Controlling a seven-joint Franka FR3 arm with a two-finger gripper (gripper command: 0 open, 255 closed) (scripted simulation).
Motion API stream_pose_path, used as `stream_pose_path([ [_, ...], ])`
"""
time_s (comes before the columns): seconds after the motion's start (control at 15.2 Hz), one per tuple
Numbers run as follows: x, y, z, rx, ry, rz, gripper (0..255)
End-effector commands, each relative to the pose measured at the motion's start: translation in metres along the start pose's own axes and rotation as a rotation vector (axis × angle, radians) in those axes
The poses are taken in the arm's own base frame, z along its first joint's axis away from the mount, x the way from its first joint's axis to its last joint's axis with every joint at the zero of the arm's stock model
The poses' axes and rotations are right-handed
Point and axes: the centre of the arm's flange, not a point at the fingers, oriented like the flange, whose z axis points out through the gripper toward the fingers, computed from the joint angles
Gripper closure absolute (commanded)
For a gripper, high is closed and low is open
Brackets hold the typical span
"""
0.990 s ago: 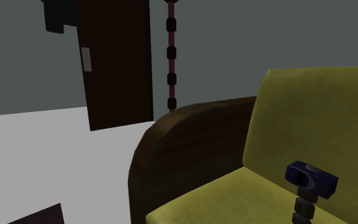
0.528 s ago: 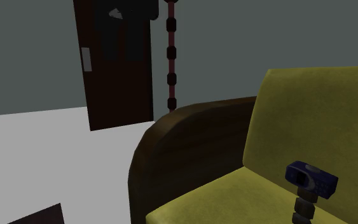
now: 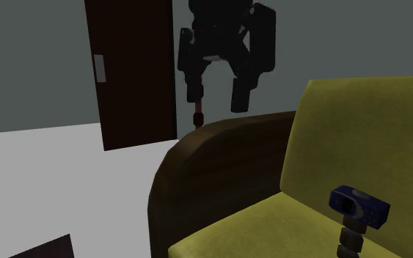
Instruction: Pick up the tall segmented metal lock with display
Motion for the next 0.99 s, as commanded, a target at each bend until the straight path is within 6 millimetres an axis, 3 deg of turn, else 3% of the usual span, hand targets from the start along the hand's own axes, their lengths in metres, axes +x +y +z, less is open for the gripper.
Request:
stream_pose_path([
  [0.0, 0.02, 0.017, 0.012, -0.004, 0.003, 0.01, 0],
  [0.92, 0.153, 0.119, 0.08, -0.026, 0.024, 0.073, 0],
])
